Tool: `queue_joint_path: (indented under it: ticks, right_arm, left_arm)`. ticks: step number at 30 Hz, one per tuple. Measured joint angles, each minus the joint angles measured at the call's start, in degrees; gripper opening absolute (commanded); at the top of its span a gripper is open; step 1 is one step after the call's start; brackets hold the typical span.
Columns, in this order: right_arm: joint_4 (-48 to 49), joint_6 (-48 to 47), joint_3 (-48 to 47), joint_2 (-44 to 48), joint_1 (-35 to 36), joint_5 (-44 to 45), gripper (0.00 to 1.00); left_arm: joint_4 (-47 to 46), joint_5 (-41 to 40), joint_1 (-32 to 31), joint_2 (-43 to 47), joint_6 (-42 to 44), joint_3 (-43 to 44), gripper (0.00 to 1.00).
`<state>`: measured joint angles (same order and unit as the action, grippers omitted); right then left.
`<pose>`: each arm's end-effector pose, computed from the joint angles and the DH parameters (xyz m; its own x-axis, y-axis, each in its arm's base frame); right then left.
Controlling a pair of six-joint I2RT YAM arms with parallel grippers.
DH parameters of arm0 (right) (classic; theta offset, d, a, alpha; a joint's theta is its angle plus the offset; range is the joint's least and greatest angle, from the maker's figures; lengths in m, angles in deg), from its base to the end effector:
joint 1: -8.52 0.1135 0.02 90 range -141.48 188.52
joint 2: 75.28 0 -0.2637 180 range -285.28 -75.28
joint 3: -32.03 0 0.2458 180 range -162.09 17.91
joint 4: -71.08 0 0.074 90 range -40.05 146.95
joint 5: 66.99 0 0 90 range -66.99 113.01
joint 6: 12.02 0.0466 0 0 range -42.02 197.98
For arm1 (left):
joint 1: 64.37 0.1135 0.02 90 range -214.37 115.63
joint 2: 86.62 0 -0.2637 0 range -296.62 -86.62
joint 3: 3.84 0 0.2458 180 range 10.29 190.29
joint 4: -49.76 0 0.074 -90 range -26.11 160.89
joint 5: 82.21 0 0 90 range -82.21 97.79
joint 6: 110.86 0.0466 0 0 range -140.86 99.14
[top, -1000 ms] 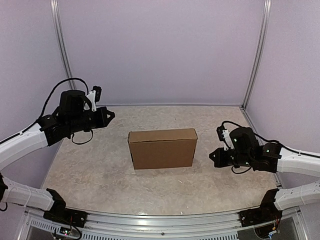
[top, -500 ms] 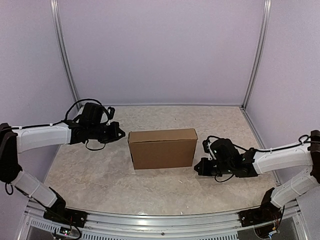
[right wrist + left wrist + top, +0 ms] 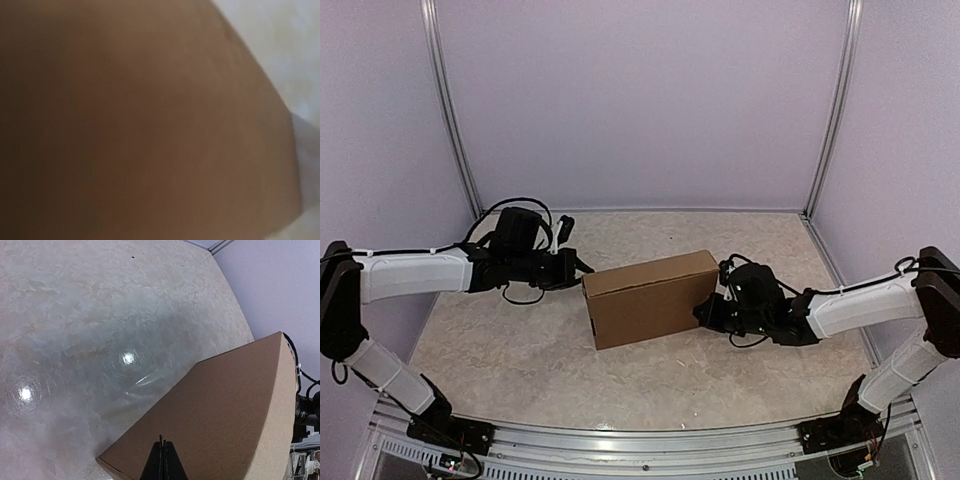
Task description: Fold the paper box
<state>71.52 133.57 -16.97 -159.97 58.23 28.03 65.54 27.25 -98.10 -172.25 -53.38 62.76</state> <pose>0.1930 0.2213 0.1632 -0.7997 0.3276 -0.5032 -0.0954 0.7580 0.6452 0.2651 -0.1957 0.2290 -0.8041 -0.0726 -0.5901 0.3781 0.7035 -0.6018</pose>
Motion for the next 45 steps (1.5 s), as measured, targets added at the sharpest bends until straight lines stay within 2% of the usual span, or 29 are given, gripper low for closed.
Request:
queue_joint_path:
  ticks: [8,11,18,26,30,35,41,45]
  right_arm:
    - [4.7,-1.3,-5.2,-5.2,-4.7,1.4,0.00]
    - [5.5,-2.2,-5.9,-6.9,-6.4,1.5,0.00]
    - [8.5,-1.4,-4.5,-7.5,-6.8,-0.8,0.00]
    - [14.9,3.2,-0.6,-12.2,-6.2,-5.9,0.00]
    - [17.2,4.8,0.0,-14.1,-5.9,-7.4,0.00]
    - [19.3,5.6,0.0,-15.1,-5.7,-8.4,0.00]
    - [21.3,6.3,0.1,-16.0,-5.6,-9.1,0.00]
    - [22.8,7.3,0.1,-17.5,-5.1,-9.1,0.00]
  left_arm:
    - [-0.5,1.7,-4.6,7.3,2.0,-4.2,0.00]
    - [-4.0,3.0,-8.2,9.3,2.0,-4.7,0.00]
    - [-10.4,6.4,-11.1,3.2,0.8,-2.5,0.00]
    - [-11.7,9.1,-12.1,-2.6,0.6,2.5,0.00]
    - [-11.3,9.7,-12.1,-3.0,0.8,3.5,0.00]
    - [-6.4,8.0,-11.1,-1.8,1.9,6.8,0.00]
    - [-0.7,1.5,-6.0,1.5,3.1,10.5,0.00]
    - [2.4,-1.8,-3.5,0.0,3.6,12.9,0.00]
